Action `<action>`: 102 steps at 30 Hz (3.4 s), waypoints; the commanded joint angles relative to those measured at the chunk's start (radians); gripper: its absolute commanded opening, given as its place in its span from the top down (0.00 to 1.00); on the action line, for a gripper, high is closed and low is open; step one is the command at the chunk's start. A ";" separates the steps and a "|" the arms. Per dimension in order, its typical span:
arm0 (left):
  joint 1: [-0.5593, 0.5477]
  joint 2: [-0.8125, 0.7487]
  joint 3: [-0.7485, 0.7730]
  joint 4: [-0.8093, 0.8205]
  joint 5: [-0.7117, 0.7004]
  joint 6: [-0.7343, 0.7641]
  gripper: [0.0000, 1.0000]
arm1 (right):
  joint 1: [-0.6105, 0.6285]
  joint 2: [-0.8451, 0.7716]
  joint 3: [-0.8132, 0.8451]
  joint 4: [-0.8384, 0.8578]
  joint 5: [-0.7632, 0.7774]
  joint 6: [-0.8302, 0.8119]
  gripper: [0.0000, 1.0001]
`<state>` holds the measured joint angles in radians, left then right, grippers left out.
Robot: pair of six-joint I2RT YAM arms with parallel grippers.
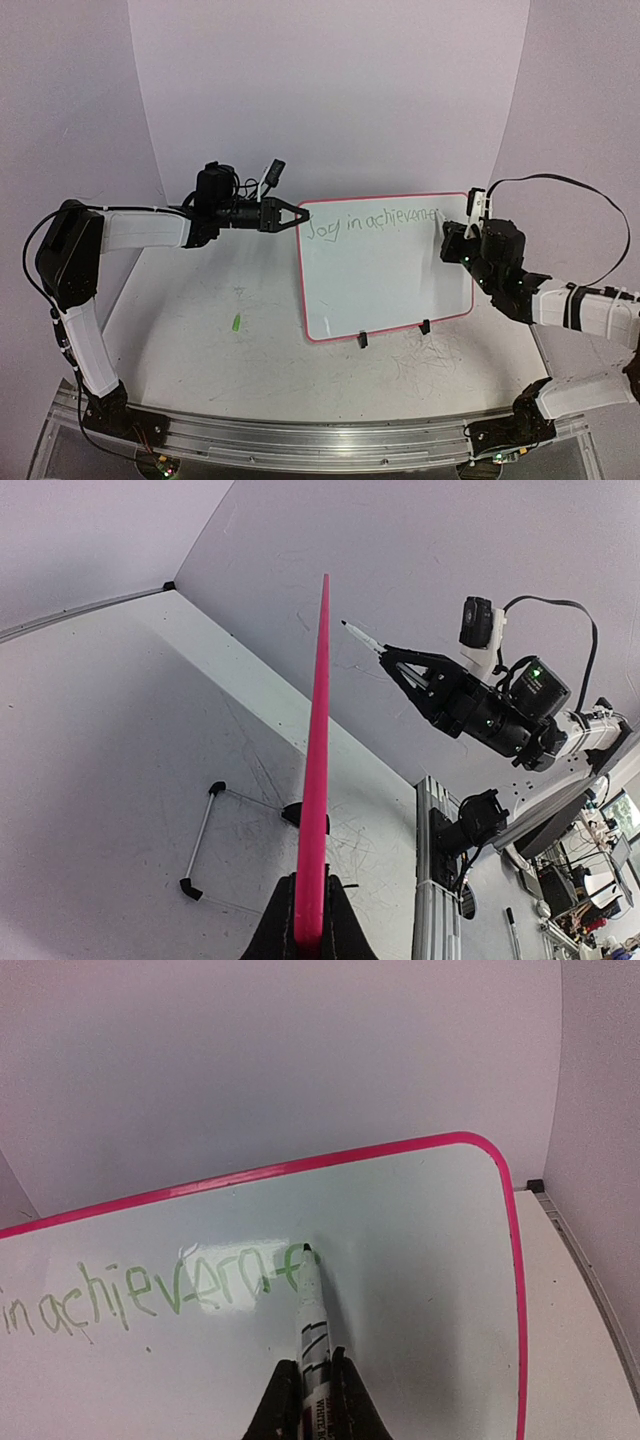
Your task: Write a sentence on the whiteboard
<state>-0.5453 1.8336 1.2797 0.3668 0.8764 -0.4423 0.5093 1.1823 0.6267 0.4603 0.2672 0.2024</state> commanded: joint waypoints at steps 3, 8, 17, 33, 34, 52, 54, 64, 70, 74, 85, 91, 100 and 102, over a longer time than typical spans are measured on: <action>-0.025 -0.027 -0.006 -0.019 -0.016 0.050 1.00 | -0.019 0.037 0.056 0.046 0.003 -0.012 1.00; -0.025 -0.026 -0.005 -0.019 -0.017 0.050 1.00 | -0.028 0.051 0.059 0.054 -0.003 -0.016 1.00; -0.025 -0.028 -0.005 -0.019 -0.016 0.051 1.00 | -0.030 0.060 0.024 0.045 -0.019 0.004 1.00; -0.027 -0.025 -0.005 -0.020 -0.017 0.050 1.00 | -0.030 0.032 -0.014 0.016 -0.034 0.029 1.00; -0.028 -0.026 -0.005 -0.020 -0.016 0.050 1.00 | -0.030 0.036 -0.009 0.018 -0.032 0.027 1.00; -0.027 -0.031 -0.006 -0.022 -0.017 0.053 1.00 | -0.032 0.083 0.065 0.021 0.046 0.024 1.00; -0.027 -0.031 -0.006 -0.022 -0.016 0.053 1.00 | -0.032 0.072 0.056 0.009 0.063 0.036 1.00; -0.027 -0.032 -0.006 -0.022 -0.016 0.051 1.00 | -0.031 0.027 -0.024 -0.025 0.007 0.056 1.00; -0.029 -0.025 -0.005 -0.022 -0.016 0.050 1.00 | -0.032 0.008 0.001 -0.026 0.009 0.037 1.00; -0.030 -0.027 -0.006 -0.022 -0.018 0.051 1.00 | -0.033 -0.005 0.049 -0.020 0.010 0.016 1.00; -0.030 -0.027 -0.006 -0.023 -0.017 0.053 1.00 | -0.080 0.030 0.097 0.006 -0.020 -0.001 1.00; -0.030 -0.023 -0.005 -0.023 -0.016 0.053 1.00 | -0.091 0.050 0.100 0.030 -0.052 -0.011 1.00; -0.030 -0.027 -0.005 -0.023 -0.015 0.053 1.00 | -0.091 0.059 0.087 0.043 -0.046 -0.009 1.00; -0.030 -0.030 -0.005 -0.023 -0.016 0.053 1.00 | -0.091 0.059 0.079 0.040 -0.040 -0.006 1.00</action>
<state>-0.5491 1.8320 1.2797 0.3649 0.8696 -0.4421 0.4213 1.2313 0.6853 0.4624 0.2226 0.1993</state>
